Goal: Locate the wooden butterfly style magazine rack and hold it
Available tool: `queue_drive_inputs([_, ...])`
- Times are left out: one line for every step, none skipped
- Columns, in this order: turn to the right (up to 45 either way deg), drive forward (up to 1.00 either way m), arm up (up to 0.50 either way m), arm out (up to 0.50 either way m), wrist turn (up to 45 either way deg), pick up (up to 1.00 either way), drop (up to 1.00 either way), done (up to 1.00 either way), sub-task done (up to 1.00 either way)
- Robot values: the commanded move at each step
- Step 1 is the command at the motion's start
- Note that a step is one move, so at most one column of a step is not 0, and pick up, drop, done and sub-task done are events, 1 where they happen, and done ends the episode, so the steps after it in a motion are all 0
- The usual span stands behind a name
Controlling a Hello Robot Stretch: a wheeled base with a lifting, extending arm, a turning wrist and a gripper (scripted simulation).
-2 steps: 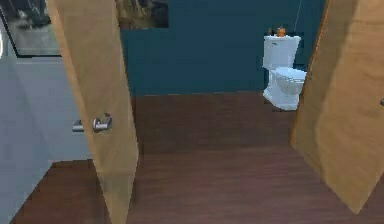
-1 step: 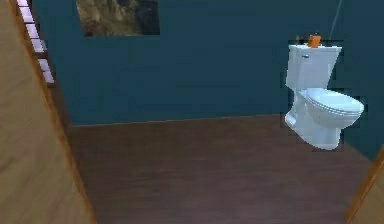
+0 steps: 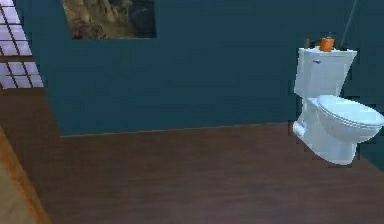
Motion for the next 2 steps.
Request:
queue_drive_inputs([0.0, 0.80, 0.00, 0.00, 0.0, 0.00, 0.00, 0.00, 0.00])
queue_drive_inputs([-45.0, 0.00, 0.00, 0.00, 0.0, 0.00, 0.00, 0.00, 0.00])
